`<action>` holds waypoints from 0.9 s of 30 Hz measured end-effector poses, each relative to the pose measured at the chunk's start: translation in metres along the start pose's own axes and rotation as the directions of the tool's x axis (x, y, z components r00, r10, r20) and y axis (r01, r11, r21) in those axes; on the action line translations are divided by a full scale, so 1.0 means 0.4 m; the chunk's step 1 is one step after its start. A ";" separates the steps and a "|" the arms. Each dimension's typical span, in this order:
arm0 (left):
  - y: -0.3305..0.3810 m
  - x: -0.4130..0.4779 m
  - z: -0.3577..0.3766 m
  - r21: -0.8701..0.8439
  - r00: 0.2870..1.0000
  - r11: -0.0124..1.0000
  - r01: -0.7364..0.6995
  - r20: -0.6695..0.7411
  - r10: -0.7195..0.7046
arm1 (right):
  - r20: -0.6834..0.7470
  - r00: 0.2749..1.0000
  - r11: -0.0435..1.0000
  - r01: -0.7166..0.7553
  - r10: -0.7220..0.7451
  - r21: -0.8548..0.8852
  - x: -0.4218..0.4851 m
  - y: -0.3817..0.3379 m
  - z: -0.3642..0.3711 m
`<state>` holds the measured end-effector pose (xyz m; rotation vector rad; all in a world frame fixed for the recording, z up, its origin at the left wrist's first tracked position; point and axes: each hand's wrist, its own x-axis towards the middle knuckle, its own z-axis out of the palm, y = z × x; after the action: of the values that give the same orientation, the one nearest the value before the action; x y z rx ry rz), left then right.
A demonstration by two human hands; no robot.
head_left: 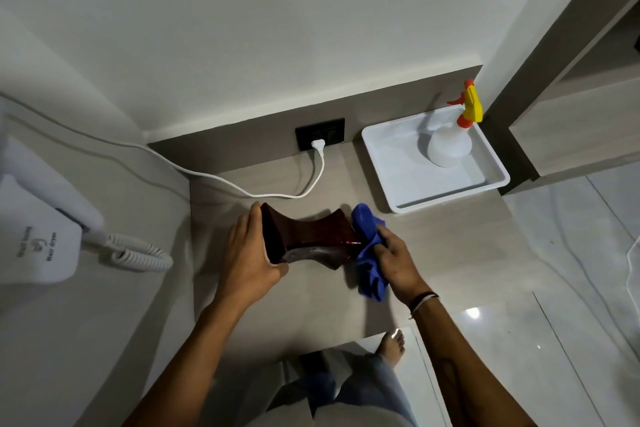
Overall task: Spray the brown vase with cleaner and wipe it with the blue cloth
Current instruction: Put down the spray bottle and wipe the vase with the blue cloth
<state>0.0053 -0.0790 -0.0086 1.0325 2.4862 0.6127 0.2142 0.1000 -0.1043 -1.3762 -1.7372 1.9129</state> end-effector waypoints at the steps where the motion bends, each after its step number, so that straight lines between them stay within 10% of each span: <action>1: -0.001 0.006 -0.002 -0.080 0.999 0.996 0.044 -0.002 -0.045 | 0.032 0.996 0.982 -0.091 0.087 0.165 0.006 -0.005 -0.010; 6: 0.013 0.030 -0.015 -0.297 0.971 0.926 0.233 0.120 -0.206 | 0.186 0.944 0.836 -0.329 0.274 0.439 0.021 -0.024 0.012; 15: 0.016 0.000 -0.017 0.335 0.969 0.916 -0.222 0.181 0.168 | 0.109 0.932 0.851 -0.359 0.345 0.382 0.064 -0.071 0.048; 18: 0.021 0.002 -0.004 0.317 0.943 0.889 -0.330 0.145 0.298 | 0.090 0.938 0.871 -0.345 0.335 0.349 0.075 -0.073 0.054; 27: 0.004 0.007 -0.009 0.235 0.980 0.952 -0.196 0.086 0.181 | -0.243 0.950 0.980 0.177 -0.194 -0.089 -0.038 -0.095 0.091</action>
<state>0.0024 -0.0768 -0.0055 1.3712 2.4674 0.3269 0.1801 0.0760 -0.0691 -1.3548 -1.7486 1.5244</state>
